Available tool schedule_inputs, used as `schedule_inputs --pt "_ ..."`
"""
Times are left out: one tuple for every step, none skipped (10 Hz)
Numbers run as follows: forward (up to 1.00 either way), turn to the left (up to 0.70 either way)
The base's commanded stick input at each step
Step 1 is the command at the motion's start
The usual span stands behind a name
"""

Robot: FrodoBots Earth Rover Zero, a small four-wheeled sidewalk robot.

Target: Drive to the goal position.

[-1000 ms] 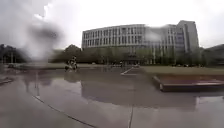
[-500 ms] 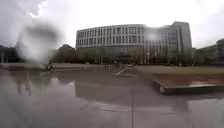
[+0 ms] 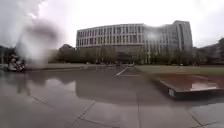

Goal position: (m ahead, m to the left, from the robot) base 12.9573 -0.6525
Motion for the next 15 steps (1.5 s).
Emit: schedule_inputs --pt "0.7 0.0" --pt "0.7 0.0" --pt "0.7 0.0" --pt "0.7 0.0" --pt "0.7 0.0" --pt "0.7 0.0" --pt "0.7 0.0" --pt "0.7 0.0" --pt "0.7 0.0" --pt "0.7 0.0" --pt "0.7 0.0" --pt "0.7 0.0" --pt "0.7 0.0" --pt "0.7 0.0" --pt "0.7 0.0"
